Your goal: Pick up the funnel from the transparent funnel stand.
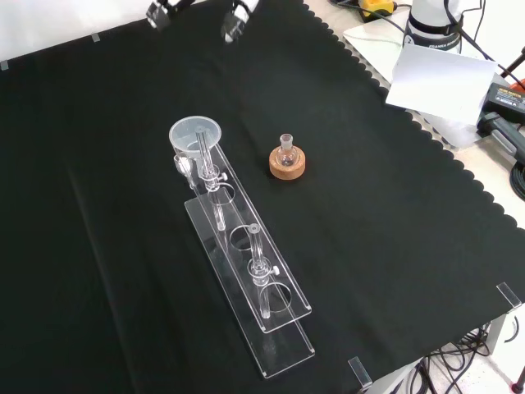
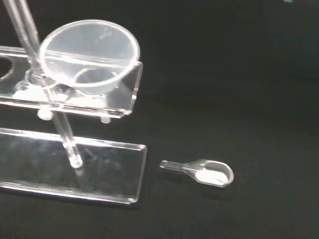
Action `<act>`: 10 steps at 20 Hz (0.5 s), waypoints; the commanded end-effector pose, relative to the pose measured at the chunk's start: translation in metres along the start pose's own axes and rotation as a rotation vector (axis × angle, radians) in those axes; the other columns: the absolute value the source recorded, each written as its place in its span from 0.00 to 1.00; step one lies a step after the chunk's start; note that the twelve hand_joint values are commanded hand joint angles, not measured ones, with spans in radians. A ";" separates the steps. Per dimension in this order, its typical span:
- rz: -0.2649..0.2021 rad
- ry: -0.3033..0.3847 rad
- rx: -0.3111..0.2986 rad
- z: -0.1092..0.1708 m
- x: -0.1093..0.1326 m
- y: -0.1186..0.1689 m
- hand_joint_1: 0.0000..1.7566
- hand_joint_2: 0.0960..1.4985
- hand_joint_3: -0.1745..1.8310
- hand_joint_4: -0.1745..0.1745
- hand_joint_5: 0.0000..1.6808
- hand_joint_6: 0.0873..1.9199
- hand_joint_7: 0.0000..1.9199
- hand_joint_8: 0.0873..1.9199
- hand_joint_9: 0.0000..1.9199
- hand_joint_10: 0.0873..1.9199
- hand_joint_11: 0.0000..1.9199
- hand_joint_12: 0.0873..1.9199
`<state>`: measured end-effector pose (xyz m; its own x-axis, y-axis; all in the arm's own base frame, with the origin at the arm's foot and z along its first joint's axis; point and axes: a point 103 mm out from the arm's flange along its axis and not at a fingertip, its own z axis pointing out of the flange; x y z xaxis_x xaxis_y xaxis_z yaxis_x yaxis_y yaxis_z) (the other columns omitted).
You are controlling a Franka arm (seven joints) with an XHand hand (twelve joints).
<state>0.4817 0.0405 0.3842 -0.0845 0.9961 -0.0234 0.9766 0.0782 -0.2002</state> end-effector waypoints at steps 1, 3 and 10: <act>-0.056 -0.035 0.092 0.008 0.050 0.029 0.27 0.70 0.00 0.44 0.12 0.00 0.00 0.22 0.04 0.34 0.00 0.71; -0.046 -0.034 0.134 0.014 0.056 0.037 0.28 0.68 0.00 0.44 0.12 0.00 0.00 0.22 0.05 0.34 0.00 0.72; -0.012 -0.033 0.270 0.031 0.060 0.058 0.32 0.62 0.00 0.49 0.06 0.00 0.00 0.07 0.00 0.34 0.00 0.79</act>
<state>0.4964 0.1129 0.3702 -0.1890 0.9815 -0.0319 0.9413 0.1718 -0.2907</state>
